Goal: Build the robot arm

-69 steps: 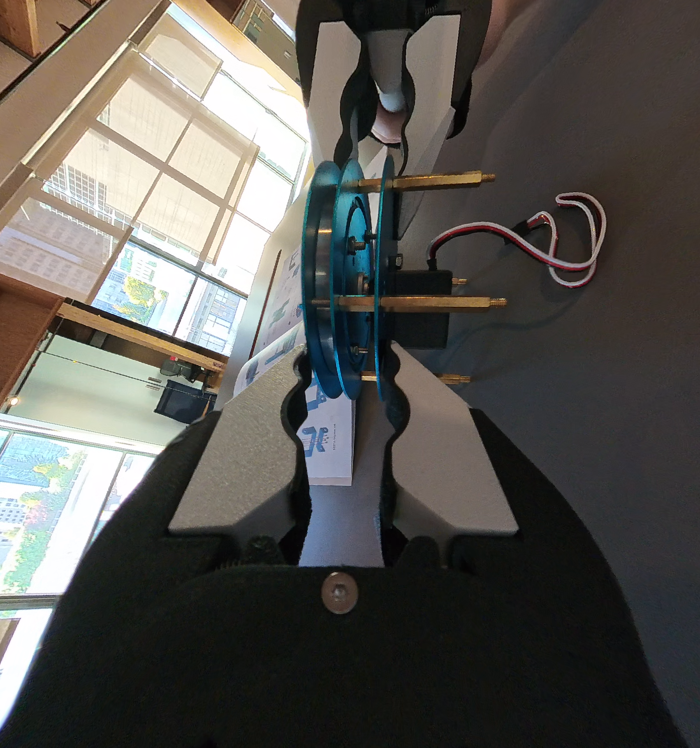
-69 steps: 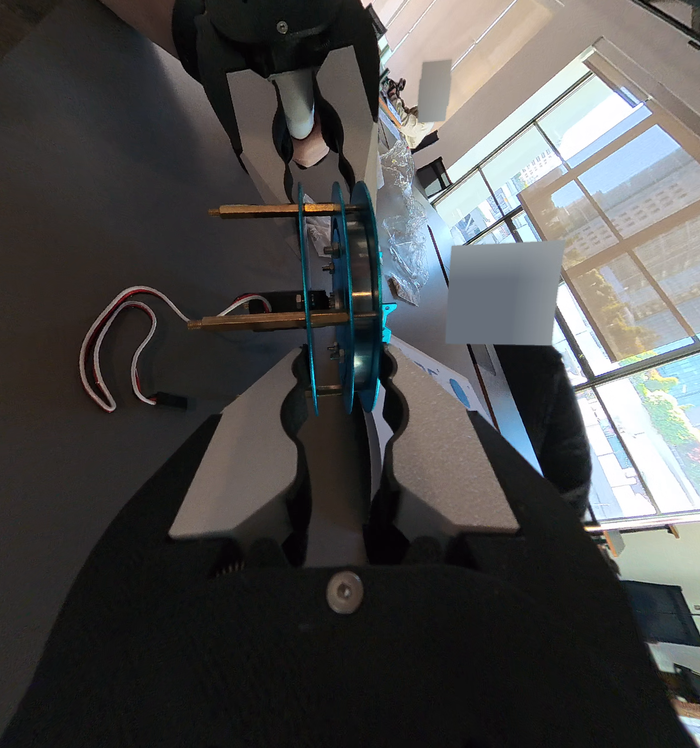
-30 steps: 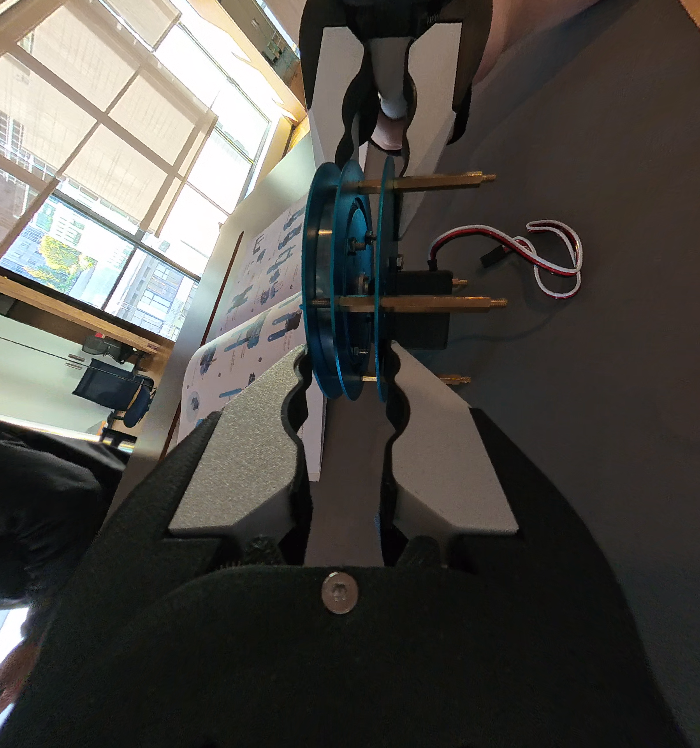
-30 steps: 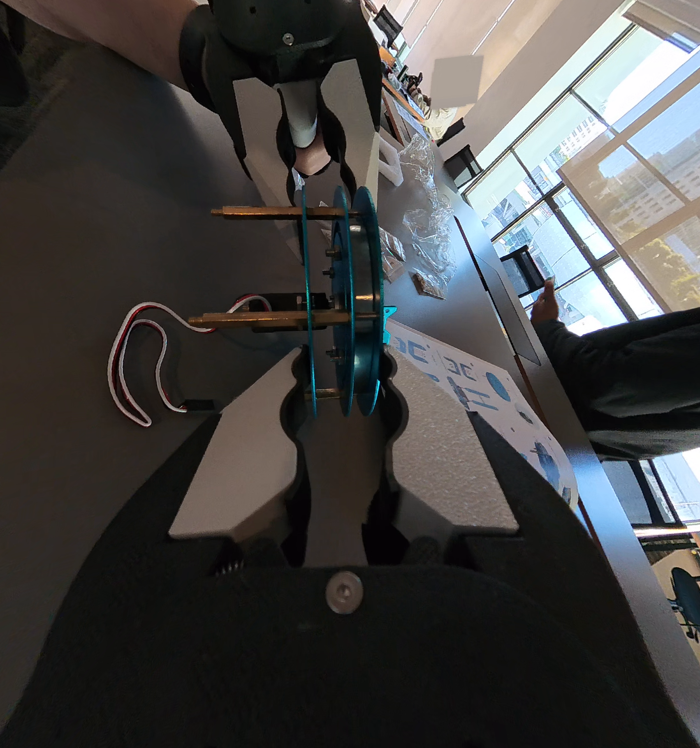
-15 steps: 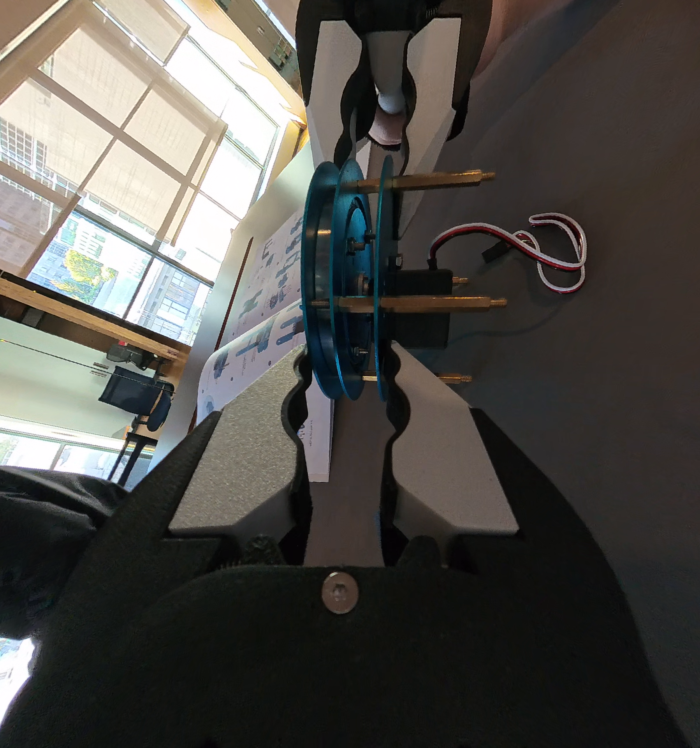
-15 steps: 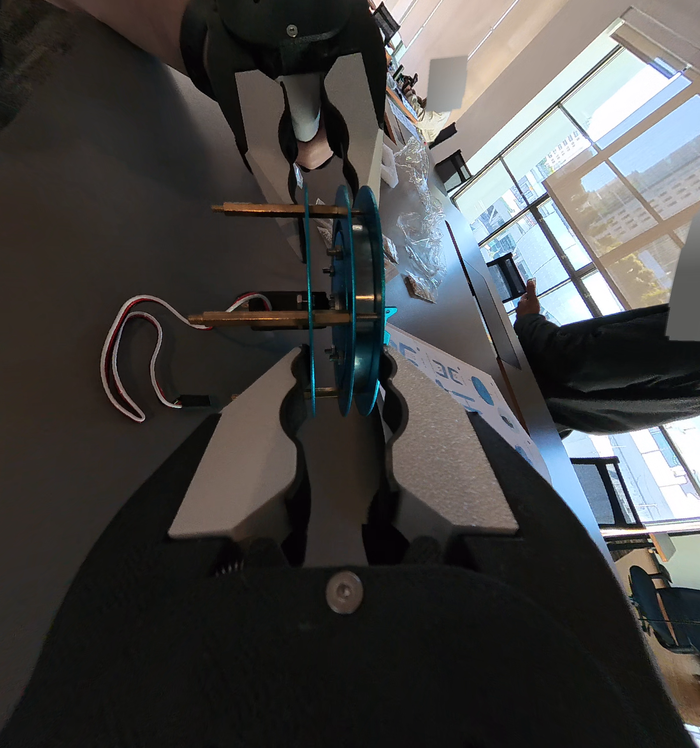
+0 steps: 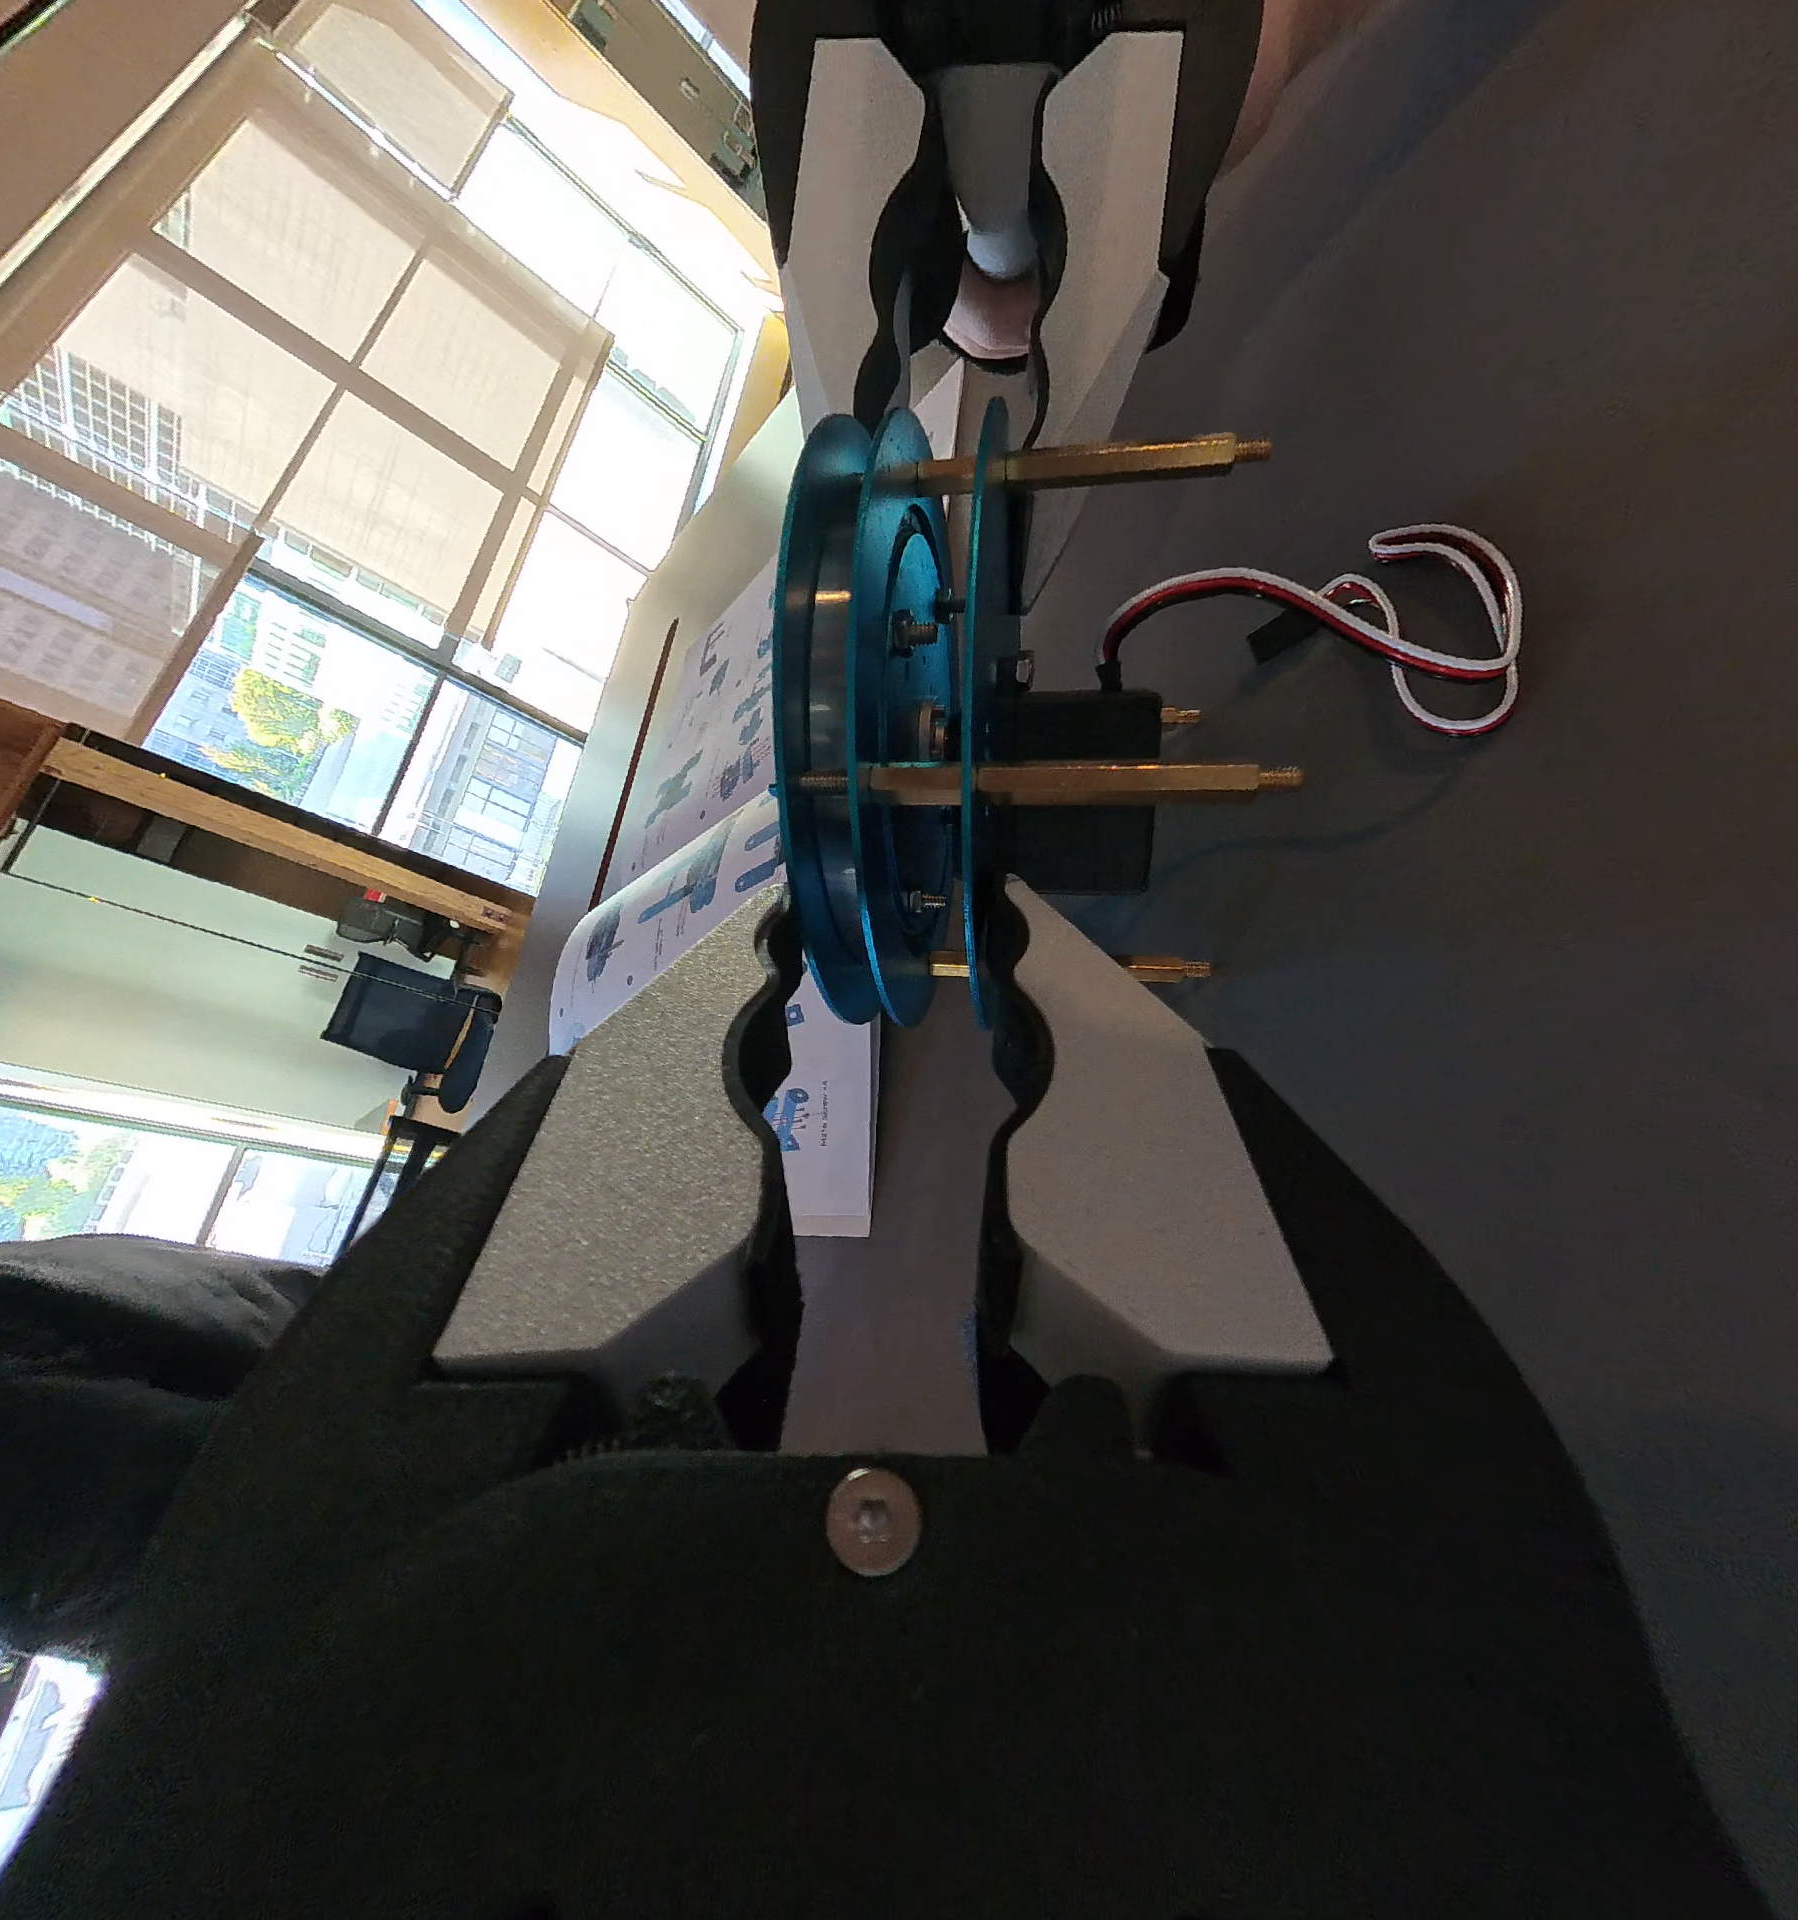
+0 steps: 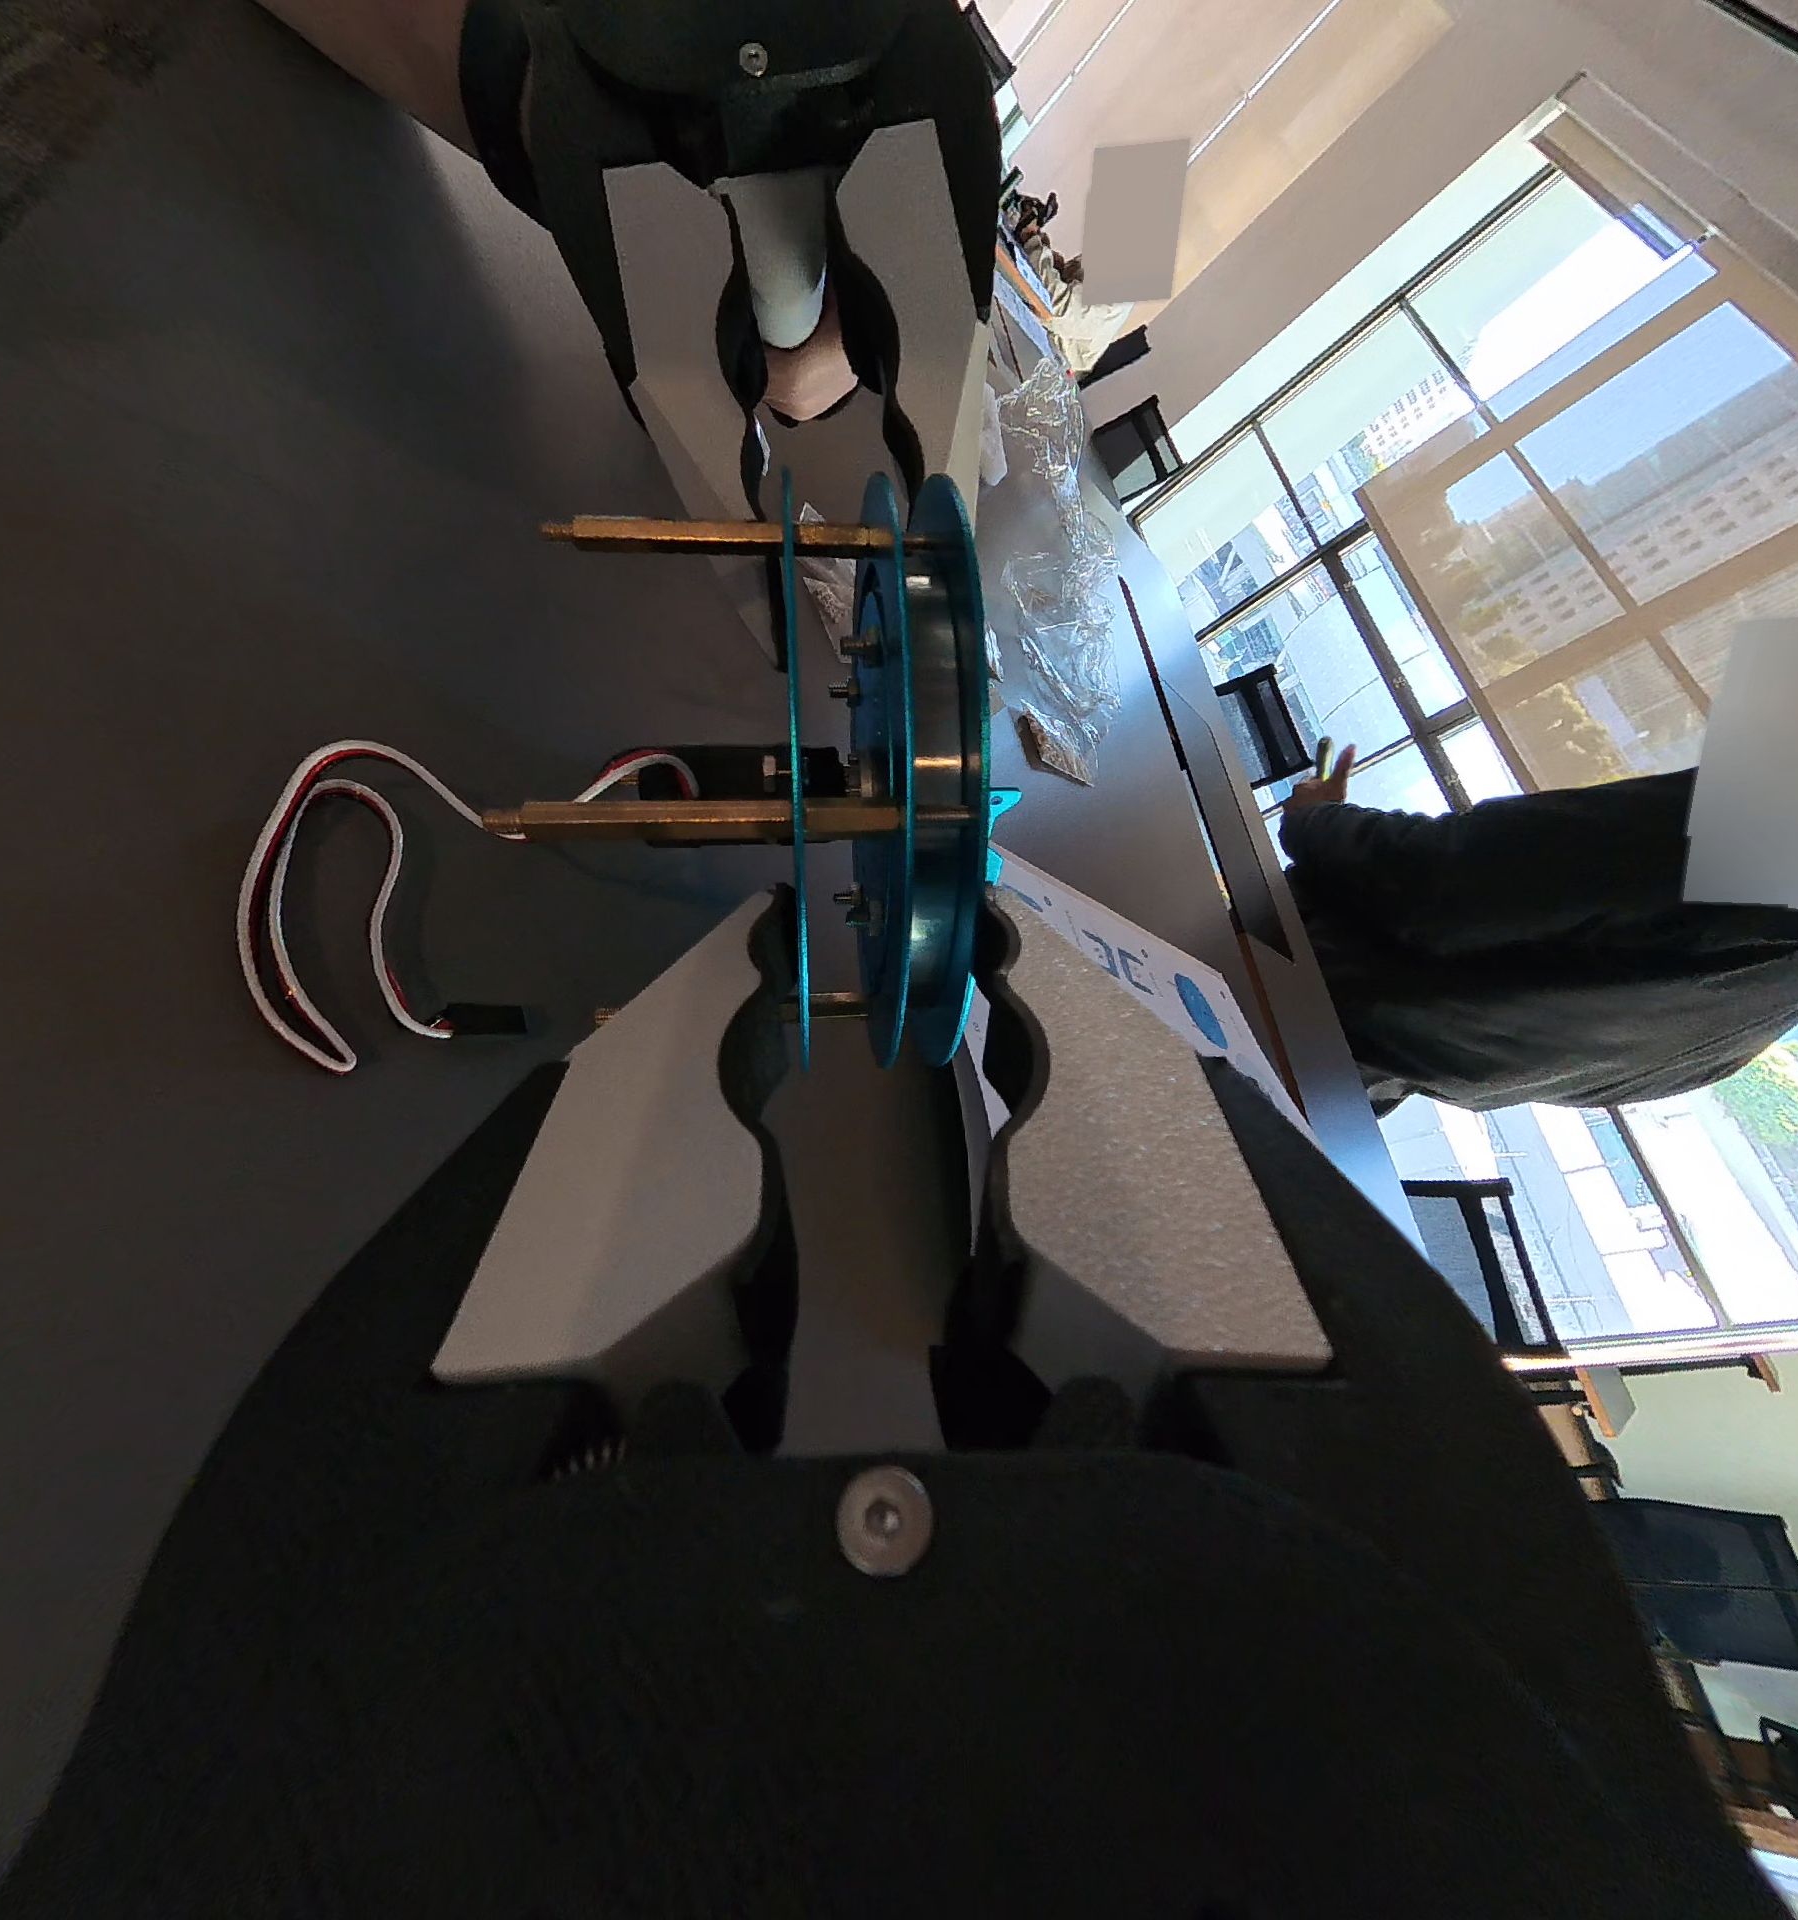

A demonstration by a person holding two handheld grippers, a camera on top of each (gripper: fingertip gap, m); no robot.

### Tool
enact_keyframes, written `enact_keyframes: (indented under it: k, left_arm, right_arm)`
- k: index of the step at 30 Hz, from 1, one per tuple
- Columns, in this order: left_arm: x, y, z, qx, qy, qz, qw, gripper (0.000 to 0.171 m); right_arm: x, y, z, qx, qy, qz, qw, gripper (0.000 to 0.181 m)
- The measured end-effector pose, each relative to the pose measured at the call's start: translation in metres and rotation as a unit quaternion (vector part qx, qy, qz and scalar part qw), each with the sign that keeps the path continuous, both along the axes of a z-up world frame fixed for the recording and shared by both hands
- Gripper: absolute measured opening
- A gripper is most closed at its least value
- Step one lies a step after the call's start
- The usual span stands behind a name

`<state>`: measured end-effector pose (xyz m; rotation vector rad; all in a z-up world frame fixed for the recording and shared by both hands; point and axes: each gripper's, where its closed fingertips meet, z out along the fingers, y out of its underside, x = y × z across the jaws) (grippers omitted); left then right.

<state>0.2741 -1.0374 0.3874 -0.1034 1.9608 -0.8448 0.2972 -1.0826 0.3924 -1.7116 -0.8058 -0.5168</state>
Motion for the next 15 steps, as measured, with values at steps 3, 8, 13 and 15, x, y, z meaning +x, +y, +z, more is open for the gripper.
enact_keyframes:
  k: [3,8,13,15]
  left_arm:
    - [0.0000,0.0001,0.0003,0.002,-0.004,0.001,1.000,0.033]
    - [-0.0002,0.0002,0.0004,0.003,-0.004,0.001,1.000,0.033]
    - [-0.0002,0.0004,0.0007,0.002,-0.004,0.001,1.000,0.033]
    - [-0.0002,0.0005,0.0007,0.002,-0.004,0.001,1.000,0.033]
  right_arm:
    - [-0.0002,0.0000,0.0002,0.002,-0.004,-0.001,1.000,0.032]
    - [-0.0004,0.0001,0.0004,0.003,-0.004,-0.001,1.000,0.032]
    - [-0.0002,0.0003,0.0005,0.003,-0.002,0.000,1.000,0.032]
    - [-0.0002,0.0003,0.0005,0.004,-0.002,0.000,1.000,0.032]
